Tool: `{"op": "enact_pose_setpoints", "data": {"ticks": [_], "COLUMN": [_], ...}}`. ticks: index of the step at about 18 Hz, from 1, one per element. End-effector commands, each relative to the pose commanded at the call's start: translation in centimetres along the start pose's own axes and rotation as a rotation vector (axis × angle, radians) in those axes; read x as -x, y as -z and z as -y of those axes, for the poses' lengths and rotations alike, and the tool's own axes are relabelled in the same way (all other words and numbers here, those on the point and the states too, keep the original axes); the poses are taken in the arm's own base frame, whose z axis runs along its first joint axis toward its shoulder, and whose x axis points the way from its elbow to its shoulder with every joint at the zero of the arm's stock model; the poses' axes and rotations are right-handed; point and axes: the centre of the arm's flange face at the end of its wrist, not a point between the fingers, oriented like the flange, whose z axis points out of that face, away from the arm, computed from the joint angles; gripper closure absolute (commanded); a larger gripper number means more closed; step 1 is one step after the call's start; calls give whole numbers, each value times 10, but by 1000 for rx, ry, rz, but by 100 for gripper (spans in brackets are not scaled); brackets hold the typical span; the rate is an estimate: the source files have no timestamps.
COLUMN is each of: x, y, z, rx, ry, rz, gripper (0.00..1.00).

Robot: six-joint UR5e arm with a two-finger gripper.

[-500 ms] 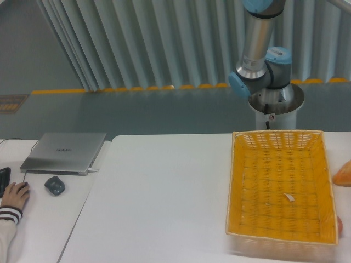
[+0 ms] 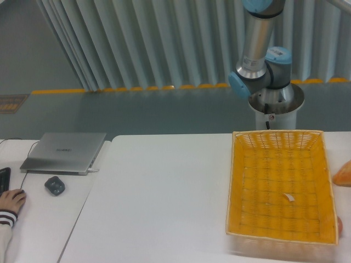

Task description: Place the triangular bread in the basket

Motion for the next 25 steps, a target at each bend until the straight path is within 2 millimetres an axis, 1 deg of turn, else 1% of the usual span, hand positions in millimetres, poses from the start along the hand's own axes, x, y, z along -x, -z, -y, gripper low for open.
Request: {"op": "enact_pose_setpoints", "data": {"ticks": [2, 5, 6, 7, 9, 11, 13, 14, 15, 17, 20, 22, 23, 24, 25], "x": [-1, -4, -5, -4, -4, -5, -10, -13, -14, -25, -31, -34, -34, -35, -37], "y": [0, -9, -11, -11, -12, -11, -21, -19, -22, -38, -47, -35, -31, -33, -37], "z": [-1, -1, -9, -12, -11, -13, -8, -7, -6, -2, 1, 3, 11, 24, 30], "rx": [7, 5, 11, 22, 32, 24, 19, 22, 21, 10, -7, 4, 6, 3, 5], "ry": [-2, 10, 13, 6, -28, -21, -14, -10, -2, -4, -20, -26, -38, -57, -70], "rz": [20, 13, 30, 41, 46, 47, 26, 24, 12, -36, -51, -36, -36, -51, -67], "gripper": [0, 0, 0, 0, 0, 0, 0, 0, 0, 0, 0, 0, 0, 0, 0]}}
